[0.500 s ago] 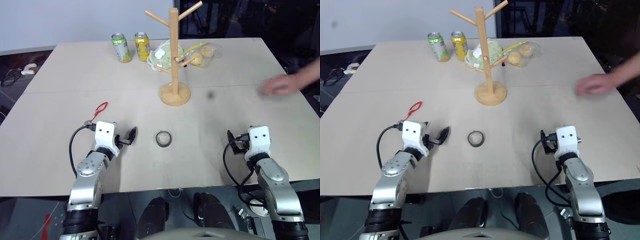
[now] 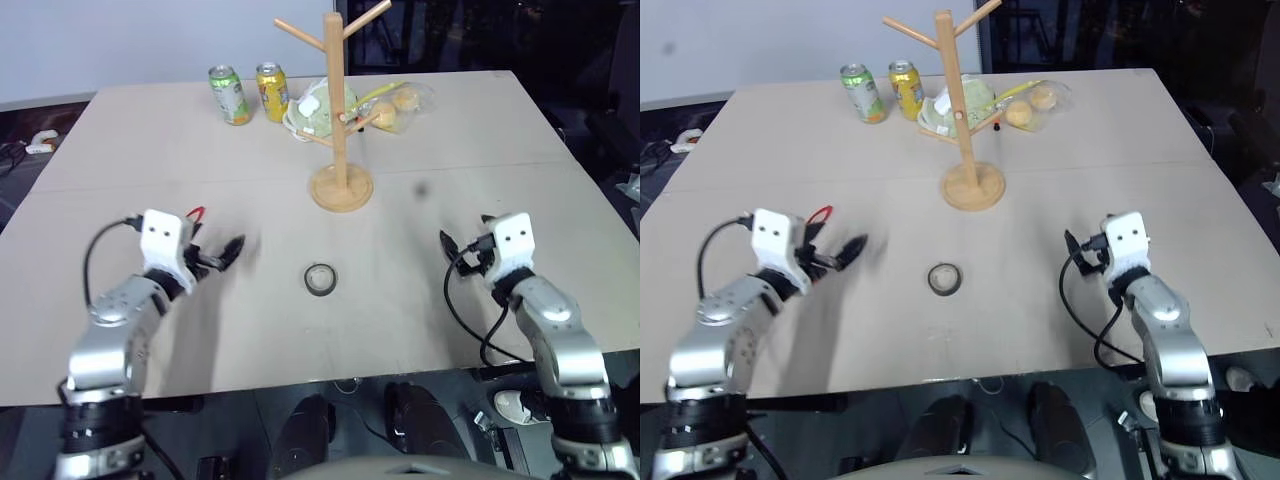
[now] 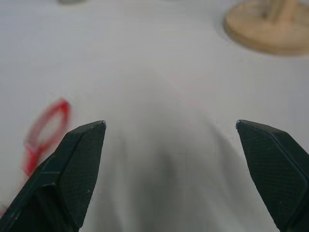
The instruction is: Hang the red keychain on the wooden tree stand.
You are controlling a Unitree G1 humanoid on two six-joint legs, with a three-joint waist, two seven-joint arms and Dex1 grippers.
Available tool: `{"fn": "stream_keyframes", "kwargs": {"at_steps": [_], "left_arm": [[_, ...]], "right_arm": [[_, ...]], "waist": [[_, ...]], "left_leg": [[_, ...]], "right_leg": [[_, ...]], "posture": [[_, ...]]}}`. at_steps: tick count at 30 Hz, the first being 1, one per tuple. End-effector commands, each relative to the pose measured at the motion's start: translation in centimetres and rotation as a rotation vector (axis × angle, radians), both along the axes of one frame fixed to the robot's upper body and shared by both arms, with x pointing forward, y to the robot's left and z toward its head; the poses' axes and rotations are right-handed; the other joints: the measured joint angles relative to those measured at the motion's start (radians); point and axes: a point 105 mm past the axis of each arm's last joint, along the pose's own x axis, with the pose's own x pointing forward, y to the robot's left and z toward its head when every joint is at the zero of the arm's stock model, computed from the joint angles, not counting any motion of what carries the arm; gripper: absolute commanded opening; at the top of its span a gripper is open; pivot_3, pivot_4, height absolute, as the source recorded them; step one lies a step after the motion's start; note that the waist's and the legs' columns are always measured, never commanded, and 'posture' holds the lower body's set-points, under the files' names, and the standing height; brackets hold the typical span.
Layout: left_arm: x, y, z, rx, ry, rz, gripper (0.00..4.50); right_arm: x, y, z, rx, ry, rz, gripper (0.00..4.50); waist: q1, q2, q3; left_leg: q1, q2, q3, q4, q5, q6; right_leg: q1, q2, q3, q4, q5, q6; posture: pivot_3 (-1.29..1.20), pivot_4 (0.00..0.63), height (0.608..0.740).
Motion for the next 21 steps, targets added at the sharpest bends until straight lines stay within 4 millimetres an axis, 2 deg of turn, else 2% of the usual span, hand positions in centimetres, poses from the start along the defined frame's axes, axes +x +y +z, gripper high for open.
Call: {"fn": "stream_keyframes", "kwargs": {"at_steps": [1, 4, 8, 11, 14, 16, 21], "left_arm": [[0.1, 1.9, 2.8, 0.018, -0.03, 0.048, 4.47], [0.4, 3.5, 3.9, 0.017, -0.026, 0.098, 4.47], [0.5, 5.6, 3.8, 0.043, 0.0, 0.161, 4.47], [0.6, 5.6, 4.0, 0.048, 0.008, 0.135, 4.47], [0.6, 3.1, 4.8, 0.028, 0.0, 0.001, 4.47], [0.1, 0.6, 5.5, 0.061, 0.017, -0.172, 4.47], [-1.6, -3.6, 6.6, 0.136, 0.108, -0.527, 4.47]], "right_arm": [[0.0, 2.8, 3.0, 0.027, -0.03, 0.249, 4.5], [0.1, 5.0, 5.3, 0.015, -0.044, 0.438, 4.5], [0.2, 7.2, 7.8, 0.025, -0.074, 0.574, 4.5], [0.2, 8.2, 9.2, 0.015, -0.11, 0.611, 4.5], [-0.5, 8.6, 9.3, -0.002, -0.106, 0.65, 4.5], [-2.2, 9.5, 8.6, -0.049, -0.057, 0.746, 4.5], [-5.3, 11.6, 7.3, -0.147, 0.052, 0.939, 4.5]], "waist": [[-0.001, 0.0, 0.001], [-0.002, 0.0, 0.001], [0.001, 0.0, 0.001], [0.004, -0.001, 0.002], [0.009, -0.001, 0.002], [0.012, -0.001, 0.002], [0.006, -0.001, 0.001]], "left_leg": [[0.0, 0.0, 0.0, 0.0, 0.0, 0.0], [0.0, 0.0, 0.0, -0.001, 0.0, 0.0], [-0.001, 0.0, -0.001, -0.002, 0.0, 0.0], [-0.003, -0.001, -0.001, -0.002, 0.0, 0.0], [-0.005, -0.001, -0.003, -0.002, 0.0, 0.0], [-0.006, -0.002, -0.004, -0.002, 0.0, 0.0], [-0.019, -0.003, -0.005, 0.0, 0.002, -0.004]], "right_leg": [[0.0, 0.0, 0.0, 0.0, 0.0, 0.0], [0.0, 0.0, 0.0, -0.001, 0.0, 0.0], [-0.001, -0.001, -0.001, -0.001, 0.001, -0.003], [-0.003, -0.002, -0.001, -0.001, 0.002, -0.004], [-0.003, -0.005, -0.003, -0.002, 0.003, -0.005], [-0.003, -0.007, -0.004, -0.002, 0.003, -0.005], [-0.016, -0.008, -0.004, 0.0, 0.003, -0.005]], "posture": [[0.0, 0.15, 0.74], [0.0, 0.15, 0.74], [0.0, 0.15, 0.74], [0.0, 0.15, 0.74], [0.0, 0.15, 0.74], [0.0, 0.15, 0.74], [0.0, 0.15, 0.74]]}}
